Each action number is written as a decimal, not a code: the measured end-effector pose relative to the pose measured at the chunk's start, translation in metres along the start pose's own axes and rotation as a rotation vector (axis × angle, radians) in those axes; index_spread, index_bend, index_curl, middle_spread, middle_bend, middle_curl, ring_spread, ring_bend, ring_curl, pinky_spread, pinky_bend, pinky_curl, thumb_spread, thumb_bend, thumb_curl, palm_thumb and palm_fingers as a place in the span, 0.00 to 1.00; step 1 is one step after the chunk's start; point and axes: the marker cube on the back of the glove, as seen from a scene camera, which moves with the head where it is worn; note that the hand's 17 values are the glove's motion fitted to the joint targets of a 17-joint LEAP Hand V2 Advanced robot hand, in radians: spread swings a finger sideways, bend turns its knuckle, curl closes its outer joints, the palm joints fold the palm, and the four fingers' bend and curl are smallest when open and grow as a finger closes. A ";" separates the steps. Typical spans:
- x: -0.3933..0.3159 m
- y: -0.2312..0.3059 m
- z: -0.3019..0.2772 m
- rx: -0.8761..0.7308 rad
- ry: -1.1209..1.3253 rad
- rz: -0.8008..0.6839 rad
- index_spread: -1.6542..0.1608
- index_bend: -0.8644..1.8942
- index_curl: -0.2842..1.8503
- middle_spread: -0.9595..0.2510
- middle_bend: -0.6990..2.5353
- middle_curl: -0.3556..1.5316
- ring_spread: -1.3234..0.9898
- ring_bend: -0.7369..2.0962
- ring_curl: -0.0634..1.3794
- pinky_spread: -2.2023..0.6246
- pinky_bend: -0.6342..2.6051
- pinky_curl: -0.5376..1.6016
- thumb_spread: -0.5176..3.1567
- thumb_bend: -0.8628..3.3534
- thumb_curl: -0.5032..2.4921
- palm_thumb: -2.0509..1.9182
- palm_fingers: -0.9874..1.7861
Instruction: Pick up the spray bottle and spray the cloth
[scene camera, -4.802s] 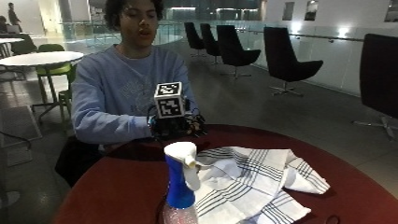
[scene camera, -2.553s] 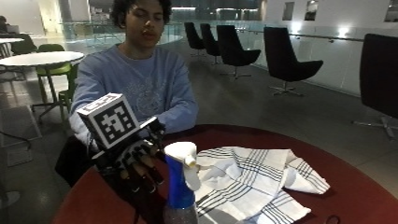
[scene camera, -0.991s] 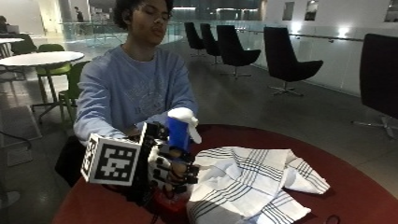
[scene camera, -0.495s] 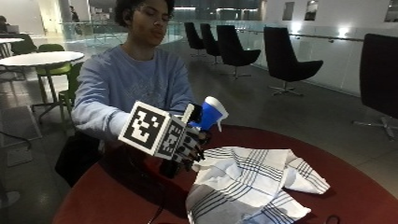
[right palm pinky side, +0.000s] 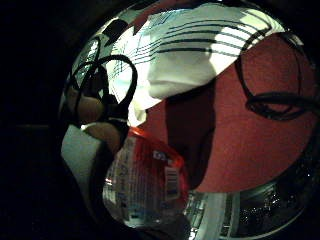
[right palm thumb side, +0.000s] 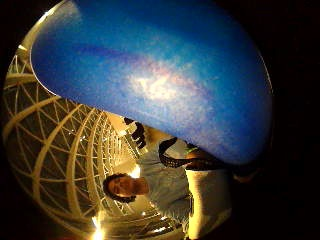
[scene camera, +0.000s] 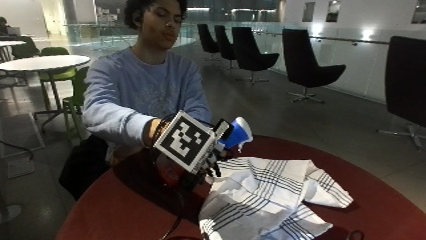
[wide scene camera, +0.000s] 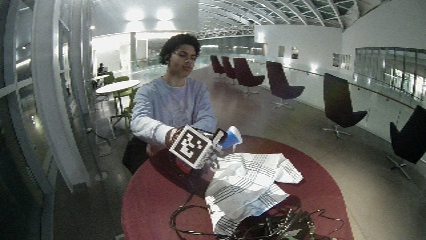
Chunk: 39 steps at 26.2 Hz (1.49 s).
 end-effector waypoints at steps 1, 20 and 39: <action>0.001 -0.001 0.000 -0.008 0.004 0.008 0.80 0.36 0.29 0.75 0.34 0.42 0.55 0.46 0.31 0.80 0.28 0.42 0.42 0.20 0.33 0.71 0.78; 0.003 0.001 0.014 -0.150 0.051 0.117 0.81 0.36 0.30 0.76 0.34 0.42 0.55 0.46 0.31 0.80 0.28 0.43 0.43 0.20 0.33 0.71 0.78; 0.010 -0.001 0.023 -0.184 0.109 0.146 0.81 0.36 0.30 0.76 0.34 0.43 0.55 0.46 0.31 0.80 0.29 0.43 0.43 0.20 0.33 0.71 0.78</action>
